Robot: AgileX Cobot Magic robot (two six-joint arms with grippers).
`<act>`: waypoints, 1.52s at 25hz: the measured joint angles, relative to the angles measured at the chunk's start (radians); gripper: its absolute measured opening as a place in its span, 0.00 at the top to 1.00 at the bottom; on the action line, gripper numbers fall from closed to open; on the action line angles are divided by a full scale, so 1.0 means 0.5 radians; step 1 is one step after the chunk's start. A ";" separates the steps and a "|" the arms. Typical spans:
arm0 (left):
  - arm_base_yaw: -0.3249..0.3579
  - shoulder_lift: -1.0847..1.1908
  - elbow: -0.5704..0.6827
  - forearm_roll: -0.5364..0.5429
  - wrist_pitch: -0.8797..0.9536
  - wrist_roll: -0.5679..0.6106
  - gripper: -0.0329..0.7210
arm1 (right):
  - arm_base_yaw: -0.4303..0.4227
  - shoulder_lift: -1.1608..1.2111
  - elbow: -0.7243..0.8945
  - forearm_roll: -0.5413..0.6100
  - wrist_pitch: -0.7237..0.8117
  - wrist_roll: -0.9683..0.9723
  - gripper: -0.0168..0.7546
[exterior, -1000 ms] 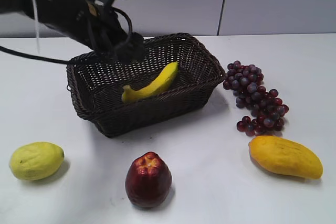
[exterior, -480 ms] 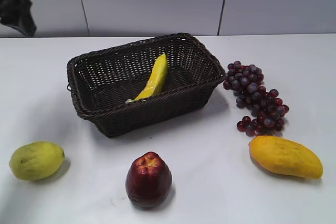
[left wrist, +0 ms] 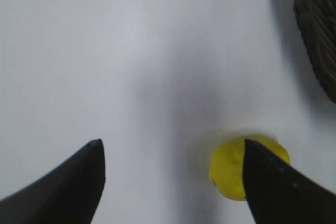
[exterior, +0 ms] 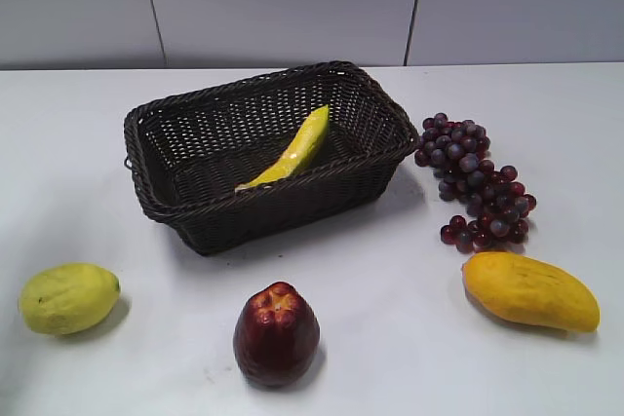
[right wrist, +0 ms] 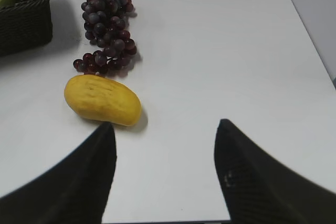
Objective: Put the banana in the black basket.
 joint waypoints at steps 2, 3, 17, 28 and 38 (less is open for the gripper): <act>0.000 -0.077 0.047 -0.021 0.000 0.000 0.16 | 0.000 0.000 0.000 0.000 0.000 0.000 0.35; 0.000 -0.132 0.085 -0.026 0.002 0.000 0.17 | 0.000 0.000 0.000 0.000 0.000 0.000 0.35; 0.000 -1.457 0.922 -0.030 -0.141 -0.010 0.17 | 0.000 0.000 0.000 0.000 0.000 0.000 0.35; 0.000 -2.568 1.384 0.018 0.002 -0.096 0.17 | 0.000 0.000 0.000 0.000 0.000 0.000 0.35; 0.000 -2.971 1.575 0.107 0.003 -0.096 0.17 | 0.000 0.000 0.000 0.000 0.000 0.000 0.35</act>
